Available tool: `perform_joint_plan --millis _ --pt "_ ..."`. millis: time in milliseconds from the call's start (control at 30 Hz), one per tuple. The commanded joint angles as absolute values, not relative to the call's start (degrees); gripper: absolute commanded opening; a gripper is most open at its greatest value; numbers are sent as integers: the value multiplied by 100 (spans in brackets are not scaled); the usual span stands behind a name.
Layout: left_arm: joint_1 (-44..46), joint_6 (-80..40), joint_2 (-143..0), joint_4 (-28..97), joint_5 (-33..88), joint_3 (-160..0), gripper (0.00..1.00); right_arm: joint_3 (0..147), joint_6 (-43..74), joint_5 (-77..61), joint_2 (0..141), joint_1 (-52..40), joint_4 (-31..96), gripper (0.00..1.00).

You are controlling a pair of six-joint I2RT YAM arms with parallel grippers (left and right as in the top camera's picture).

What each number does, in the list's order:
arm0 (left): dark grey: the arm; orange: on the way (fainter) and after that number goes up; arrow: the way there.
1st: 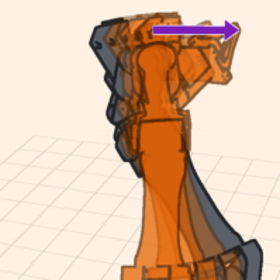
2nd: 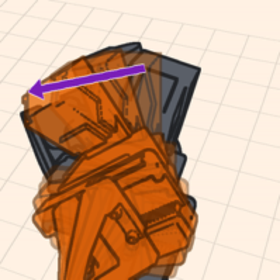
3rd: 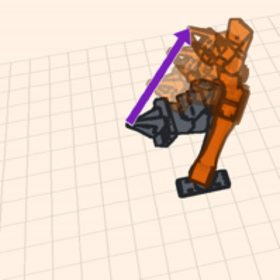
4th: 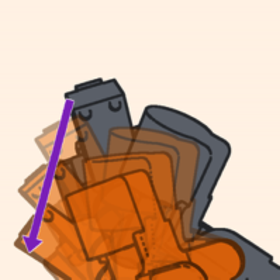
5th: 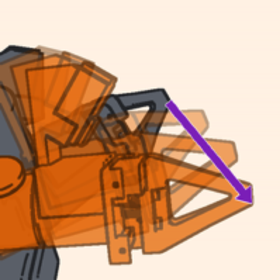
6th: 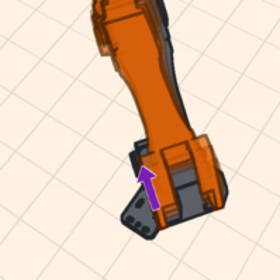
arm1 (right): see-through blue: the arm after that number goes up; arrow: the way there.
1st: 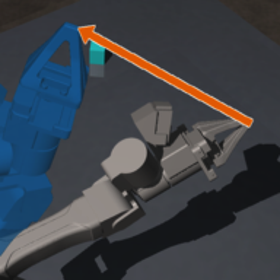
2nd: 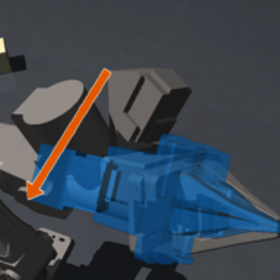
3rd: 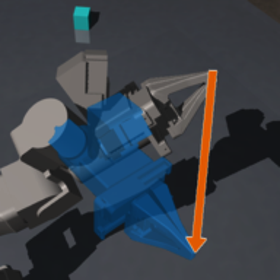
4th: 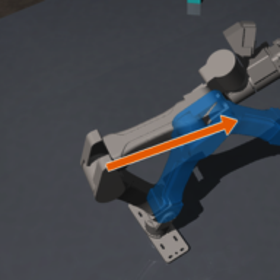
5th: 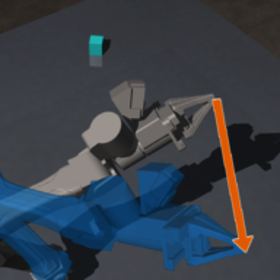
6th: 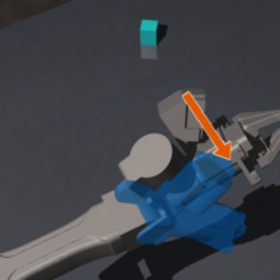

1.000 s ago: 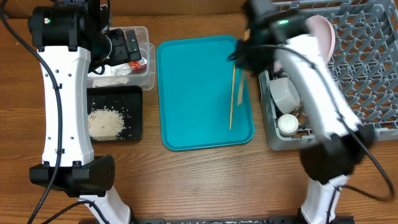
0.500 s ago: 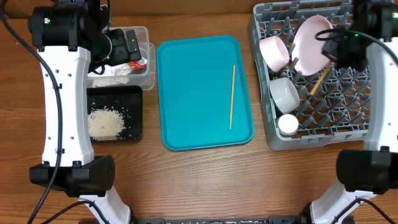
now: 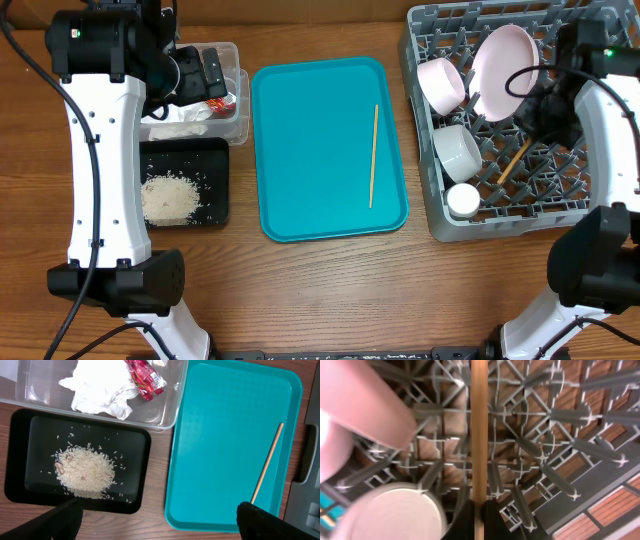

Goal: Sort waste into correct bins and load items into the dishwasher
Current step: 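Return the right gripper to the second chopstick and grasp it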

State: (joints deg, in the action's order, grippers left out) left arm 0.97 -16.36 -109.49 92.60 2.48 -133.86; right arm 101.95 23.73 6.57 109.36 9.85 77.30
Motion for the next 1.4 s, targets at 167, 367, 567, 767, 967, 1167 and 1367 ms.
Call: perform_joint_plan --millis 167,367,567,767,967,1167,1367 --pt "78 -1586 -10831 9253 191 -13434 100 9926 2355 792 10943 978 7500 31" --pt "75 -1586 -10831 9253 193 -13434 100 10007 2353 563 10940 976 7518 34" --pt "75 -1586 -10831 9253 193 -13434 100 10514 1918 -368 10783 810 7592 30" --pt "75 -1584 -10833 9253 191 -13434 100 10877 1474 -655 10488 -176 7516 37" --pt "75 -1586 -10831 9253 191 -13434 100 10678 1457 -375 10628 -1424 7105 49" --pt "75 -1586 -10833 9253 191 -13434 100 10298 1505 -257 10971 -2239 6683 49" --pt "78 -1586 -10833 9253 191 -13434 100 10193 1605 -108 11620 -2438 6643 49"
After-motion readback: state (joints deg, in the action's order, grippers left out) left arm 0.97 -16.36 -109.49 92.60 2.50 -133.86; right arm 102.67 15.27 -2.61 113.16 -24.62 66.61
